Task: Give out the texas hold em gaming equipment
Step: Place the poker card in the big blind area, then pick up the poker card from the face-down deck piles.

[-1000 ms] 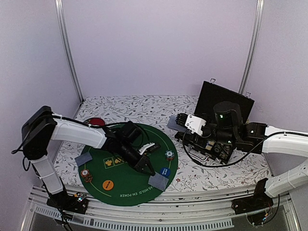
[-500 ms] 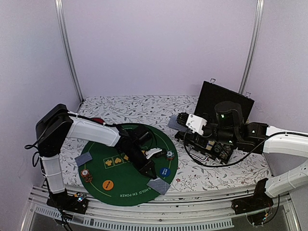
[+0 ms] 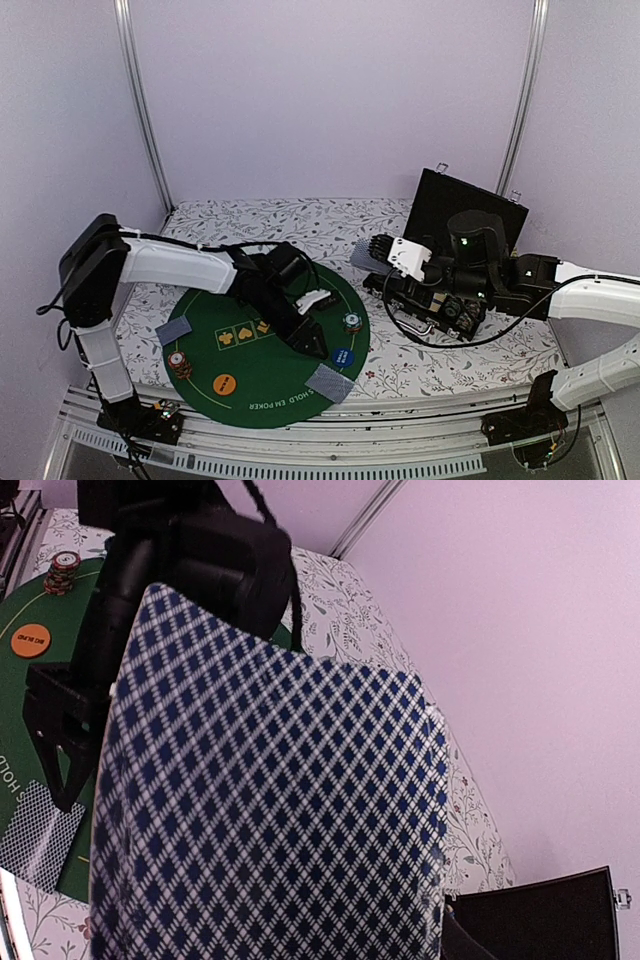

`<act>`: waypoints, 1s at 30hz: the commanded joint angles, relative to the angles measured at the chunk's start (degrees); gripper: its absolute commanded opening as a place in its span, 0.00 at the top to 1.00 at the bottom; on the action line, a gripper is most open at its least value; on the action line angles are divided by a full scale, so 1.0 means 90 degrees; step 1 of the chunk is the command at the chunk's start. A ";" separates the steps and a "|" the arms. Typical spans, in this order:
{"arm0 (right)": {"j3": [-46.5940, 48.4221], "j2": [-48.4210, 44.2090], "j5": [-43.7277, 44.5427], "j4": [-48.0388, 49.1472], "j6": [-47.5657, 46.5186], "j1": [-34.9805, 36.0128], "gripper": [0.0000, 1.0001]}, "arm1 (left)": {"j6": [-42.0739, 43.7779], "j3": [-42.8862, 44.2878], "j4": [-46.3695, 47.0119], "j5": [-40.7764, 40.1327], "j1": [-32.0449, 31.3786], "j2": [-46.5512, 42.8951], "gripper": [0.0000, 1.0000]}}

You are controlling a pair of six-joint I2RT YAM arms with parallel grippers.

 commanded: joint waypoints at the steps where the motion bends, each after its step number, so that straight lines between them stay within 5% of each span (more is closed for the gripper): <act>1: -0.0053 -0.0191 -0.0061 0.0078 0.0073 -0.0031 0.55 | -0.0250 -0.0243 0.0546 0.0414 0.0322 -0.1146 0.43; 7: -0.0018 -0.0098 -0.0140 0.0083 0.0038 -0.0028 0.55 | -0.0982 -0.0730 0.1157 0.0093 0.0824 -0.2748 0.22; 12: 0.0106 0.0083 -0.0232 0.0091 0.0023 -0.0004 0.55 | -0.2575 -0.1250 0.2899 -0.0697 0.1043 -0.4034 0.02; 16: 0.0208 0.0325 -0.0294 0.0210 -0.0006 0.0111 0.56 | -0.3221 -0.0984 0.3465 -0.0662 0.0803 -0.3990 0.02; 30: 0.0482 0.0976 -0.0521 0.0590 -0.0024 0.0495 0.56 | -0.2784 -0.0115 0.2043 -0.1072 0.0425 -0.2914 0.04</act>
